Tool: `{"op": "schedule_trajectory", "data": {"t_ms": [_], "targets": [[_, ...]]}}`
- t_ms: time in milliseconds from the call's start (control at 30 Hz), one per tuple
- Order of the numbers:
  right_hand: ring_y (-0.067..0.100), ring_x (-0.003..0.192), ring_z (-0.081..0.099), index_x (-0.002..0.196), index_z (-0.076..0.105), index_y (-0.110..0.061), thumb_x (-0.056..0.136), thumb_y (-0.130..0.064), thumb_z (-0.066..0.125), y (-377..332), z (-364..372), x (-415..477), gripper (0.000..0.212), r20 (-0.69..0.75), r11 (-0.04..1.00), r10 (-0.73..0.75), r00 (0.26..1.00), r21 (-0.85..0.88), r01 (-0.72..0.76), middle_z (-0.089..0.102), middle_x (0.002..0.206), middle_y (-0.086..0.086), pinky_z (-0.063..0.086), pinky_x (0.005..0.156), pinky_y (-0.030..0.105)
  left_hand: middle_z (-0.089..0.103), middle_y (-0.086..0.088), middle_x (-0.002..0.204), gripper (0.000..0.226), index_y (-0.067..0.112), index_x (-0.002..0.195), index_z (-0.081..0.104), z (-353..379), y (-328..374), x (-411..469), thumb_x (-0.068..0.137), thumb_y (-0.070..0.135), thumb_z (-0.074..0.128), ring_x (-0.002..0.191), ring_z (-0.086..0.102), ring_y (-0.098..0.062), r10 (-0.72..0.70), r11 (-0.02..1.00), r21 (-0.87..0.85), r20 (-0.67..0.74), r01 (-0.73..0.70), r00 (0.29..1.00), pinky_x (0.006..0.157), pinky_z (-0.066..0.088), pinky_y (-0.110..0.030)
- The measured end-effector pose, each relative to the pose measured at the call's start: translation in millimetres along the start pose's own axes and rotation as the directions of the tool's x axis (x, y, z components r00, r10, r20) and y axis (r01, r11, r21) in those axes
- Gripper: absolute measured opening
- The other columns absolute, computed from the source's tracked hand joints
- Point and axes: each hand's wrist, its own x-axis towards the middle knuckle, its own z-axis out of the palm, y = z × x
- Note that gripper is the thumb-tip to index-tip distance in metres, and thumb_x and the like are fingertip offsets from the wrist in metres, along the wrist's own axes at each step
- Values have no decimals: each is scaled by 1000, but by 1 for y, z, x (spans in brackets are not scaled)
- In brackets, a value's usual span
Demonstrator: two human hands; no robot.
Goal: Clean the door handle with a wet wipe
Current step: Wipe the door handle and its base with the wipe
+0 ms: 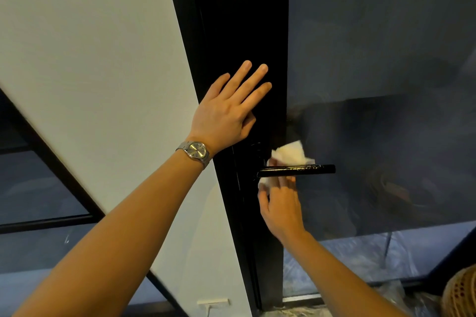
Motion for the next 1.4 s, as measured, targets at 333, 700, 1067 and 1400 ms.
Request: {"op": "schedule_trajectory", "data": {"t_ms": [333, 700, 1067, 1400], "targets": [[24, 111, 49, 129, 43, -1, 95, -13, 48, -42, 4, 2, 35, 94, 575, 585, 806, 652, -494, 40, 131, 16, 43, 84, 19, 36, -4, 148, 56, 22, 137, 39, 0, 0, 0, 85, 38, 49, 137, 30, -26, -3, 1000, -2, -12, 3, 1000, 109, 25, -37], [23, 85, 67, 103, 67, -19, 59, -30, 83, -14, 6, 1, 48, -3, 933, -61, 998, -357, 56, 68, 94, 4, 56, 71, 38, 36, -4, 148, 57, 22, 137, 39, -1, -1, 0, 84, 38, 52, 137, 30, -26, -1, 1000, -18, -15, 0, 1000, 108, 26, -37], [31, 108, 60, 124, 56, -24, 57, -31, 82, -15, 9, -5, 72, 54, 944, 4, 999, -331, 14, 60, 118, 8, 50, 91, 49, 38, -5, 147, 57, 21, 136, 42, -3, -1, 0, 83, 37, 55, 136, 32, -27, 14, 1000, -22, -10, -15, 1000, 108, 29, -38], [20, 85, 59, 112, 53, -2, 86, -16, 64, -32, 13, 10, 32, 555, 77, 613, 562, 666, -742, 58, 102, 13, 49, 71, 25, 37, -5, 147, 55, 21, 135, 43, -2, -2, -1, 83, 36, 54, 137, 32, -26, 11, 1000, -24, -27, -12, 1000, 107, 21, -35]]}}
